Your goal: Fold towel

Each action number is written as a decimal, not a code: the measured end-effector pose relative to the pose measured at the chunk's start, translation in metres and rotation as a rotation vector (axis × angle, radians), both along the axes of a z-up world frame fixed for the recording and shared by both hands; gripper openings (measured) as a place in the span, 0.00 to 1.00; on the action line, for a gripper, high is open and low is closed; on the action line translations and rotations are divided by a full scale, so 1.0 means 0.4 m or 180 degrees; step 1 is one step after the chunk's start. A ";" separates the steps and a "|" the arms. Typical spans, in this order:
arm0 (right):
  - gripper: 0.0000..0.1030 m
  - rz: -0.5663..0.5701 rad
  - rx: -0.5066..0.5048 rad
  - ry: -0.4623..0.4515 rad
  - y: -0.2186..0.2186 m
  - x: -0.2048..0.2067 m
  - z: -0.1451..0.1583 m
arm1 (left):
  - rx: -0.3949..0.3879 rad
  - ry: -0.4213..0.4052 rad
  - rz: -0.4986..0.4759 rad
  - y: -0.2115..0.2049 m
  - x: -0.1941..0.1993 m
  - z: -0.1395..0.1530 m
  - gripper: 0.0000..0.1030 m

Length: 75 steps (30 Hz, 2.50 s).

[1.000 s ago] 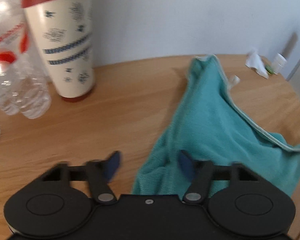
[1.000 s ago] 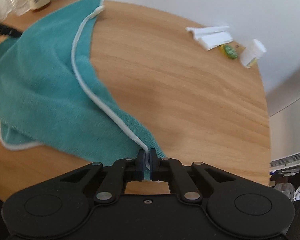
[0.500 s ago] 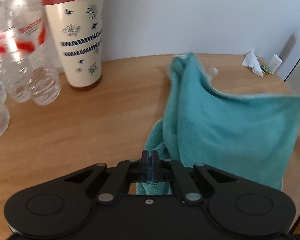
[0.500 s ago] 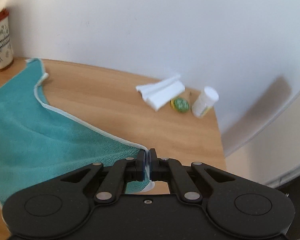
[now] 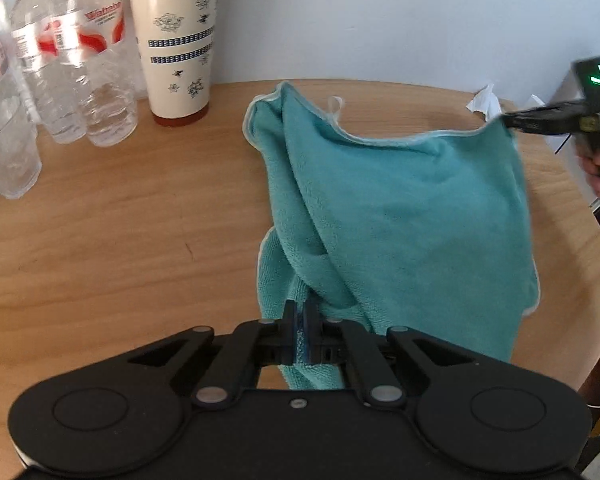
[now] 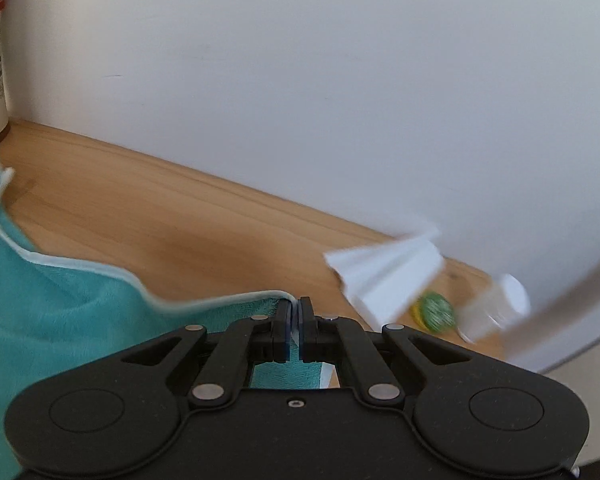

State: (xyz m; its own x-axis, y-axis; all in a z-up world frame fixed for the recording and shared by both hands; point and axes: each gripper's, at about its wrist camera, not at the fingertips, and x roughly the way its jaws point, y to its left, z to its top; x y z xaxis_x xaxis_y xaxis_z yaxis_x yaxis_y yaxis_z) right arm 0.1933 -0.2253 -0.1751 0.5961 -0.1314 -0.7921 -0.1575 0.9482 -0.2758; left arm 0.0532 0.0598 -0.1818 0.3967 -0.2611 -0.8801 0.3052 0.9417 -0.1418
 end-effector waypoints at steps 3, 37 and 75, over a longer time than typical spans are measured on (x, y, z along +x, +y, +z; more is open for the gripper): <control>0.15 0.0150 -0.0077 0.0101 0.032 0.029 -0.031 | -0.0121 0.0174 0.0130 0.013 -0.020 -0.006 0.02; 0.37 -0.0737 0.1090 0.0797 0.083 -0.393 -0.036 | 0.0070 0.0153 -0.0091 -0.004 0.040 -0.034 0.29; 0.04 -0.1866 -0.0202 0.1037 -0.289 -0.537 -0.021 | 0.0397 0.0071 0.0111 0.002 0.045 -0.014 0.04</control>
